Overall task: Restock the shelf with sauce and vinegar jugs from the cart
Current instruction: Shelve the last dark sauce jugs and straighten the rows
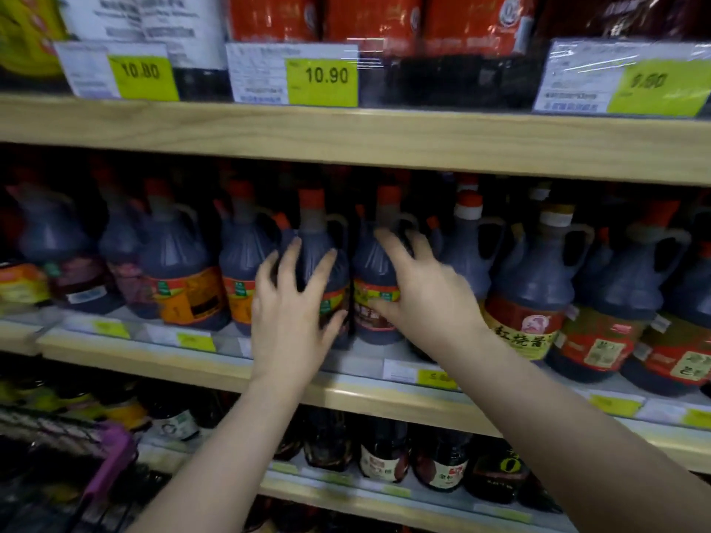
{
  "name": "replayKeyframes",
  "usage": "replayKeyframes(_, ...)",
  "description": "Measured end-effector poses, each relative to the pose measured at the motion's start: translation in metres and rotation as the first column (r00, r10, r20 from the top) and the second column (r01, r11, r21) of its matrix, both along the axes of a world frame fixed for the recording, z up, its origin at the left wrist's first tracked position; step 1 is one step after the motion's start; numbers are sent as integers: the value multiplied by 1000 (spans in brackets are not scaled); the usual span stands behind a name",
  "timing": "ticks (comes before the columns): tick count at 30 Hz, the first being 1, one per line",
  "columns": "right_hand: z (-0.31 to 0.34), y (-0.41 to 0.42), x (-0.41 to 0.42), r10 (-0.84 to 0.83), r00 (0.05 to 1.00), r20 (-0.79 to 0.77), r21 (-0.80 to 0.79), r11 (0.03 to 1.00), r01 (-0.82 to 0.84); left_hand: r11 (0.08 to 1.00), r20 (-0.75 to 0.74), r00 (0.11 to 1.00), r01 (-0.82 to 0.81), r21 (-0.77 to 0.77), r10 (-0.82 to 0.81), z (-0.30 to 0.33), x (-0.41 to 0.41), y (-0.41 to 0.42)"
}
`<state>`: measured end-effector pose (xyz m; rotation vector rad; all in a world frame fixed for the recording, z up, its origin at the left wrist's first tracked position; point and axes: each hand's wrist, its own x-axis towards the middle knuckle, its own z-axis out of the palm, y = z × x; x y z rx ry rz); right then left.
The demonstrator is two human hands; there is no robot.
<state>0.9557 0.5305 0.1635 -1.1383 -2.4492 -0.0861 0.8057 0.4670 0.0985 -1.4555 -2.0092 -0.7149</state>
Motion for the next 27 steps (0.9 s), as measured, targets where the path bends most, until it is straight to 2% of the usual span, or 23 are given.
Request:
replayKeyframes(7,-1,22,-36,-136,987,79,54,990,132,1000,2,1000,-30,4,30,-4,-11,4)
replayKeyframes(13,7,18,-29,-85,993,85,20,996,84,998,35,998,-50,-27,51,-4,-12,14)
replayKeyframes(23,5,13,-22,-46,994,99,65,997,39,999,49,998,-27,24,26,-14,-21,21)
replayKeyframes(27,3,7,-22,-48,995,87,5,999,48,999,34,999,27,-39,-25,-9,-27,7)
